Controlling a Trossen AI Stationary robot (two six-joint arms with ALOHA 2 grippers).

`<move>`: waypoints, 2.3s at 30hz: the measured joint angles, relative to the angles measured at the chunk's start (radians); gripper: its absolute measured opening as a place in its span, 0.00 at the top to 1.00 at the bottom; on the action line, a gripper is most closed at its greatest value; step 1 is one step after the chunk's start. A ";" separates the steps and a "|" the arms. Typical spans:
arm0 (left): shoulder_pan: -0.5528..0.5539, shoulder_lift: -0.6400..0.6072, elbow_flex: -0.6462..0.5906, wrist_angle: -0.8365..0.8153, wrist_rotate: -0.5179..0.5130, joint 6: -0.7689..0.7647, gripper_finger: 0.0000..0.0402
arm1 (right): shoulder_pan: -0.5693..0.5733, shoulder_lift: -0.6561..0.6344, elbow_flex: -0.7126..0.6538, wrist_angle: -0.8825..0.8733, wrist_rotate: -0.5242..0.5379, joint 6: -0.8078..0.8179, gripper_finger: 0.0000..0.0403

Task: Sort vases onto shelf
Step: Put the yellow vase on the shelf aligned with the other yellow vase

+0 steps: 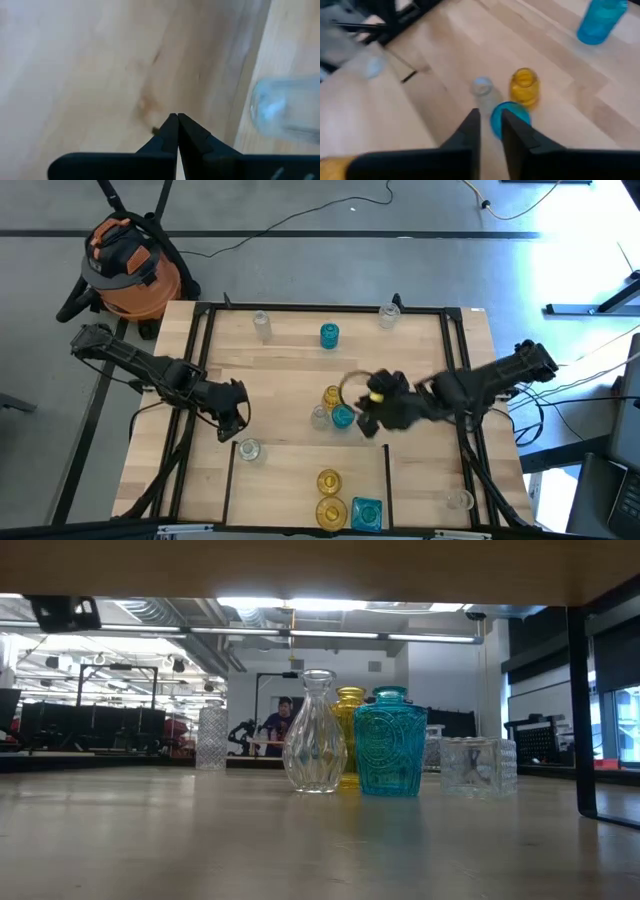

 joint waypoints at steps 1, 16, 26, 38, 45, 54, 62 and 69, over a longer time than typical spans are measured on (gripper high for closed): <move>0.008 -0.014 0.000 0.000 -0.011 0.000 1.00 | -0.030 0.002 0.000 -0.001 -0.020 -0.028 0.80; 0.173 -0.108 0.000 0.047 -0.090 -0.027 1.00 | -0.505 0.141 -0.001 0.055 -0.509 -0.446 0.48; 0.206 -0.106 0.000 0.053 -0.094 -0.023 1.00 | -0.512 0.260 -0.001 0.065 -0.574 -0.524 0.67; 0.218 -0.106 0.000 0.053 -0.091 -0.021 1.00 | -0.491 0.343 -0.001 0.090 -0.648 -0.571 0.74; 0.218 -0.106 0.000 0.052 -0.090 -0.019 1.00 | -0.444 0.398 0.003 0.097 -0.639 -0.616 0.76; 0.218 -0.106 0.000 0.053 -0.090 -0.019 1.00 | -0.418 0.420 0.055 0.030 -0.504 -0.670 0.96; 0.218 -0.106 0.000 0.060 -0.092 -0.020 1.00 | -0.419 0.421 0.273 -0.161 -0.463 -0.787 0.99; 0.218 -0.106 0.000 0.061 -0.092 -0.022 1.00 | -0.332 0.420 0.522 -0.369 -0.462 -0.973 1.00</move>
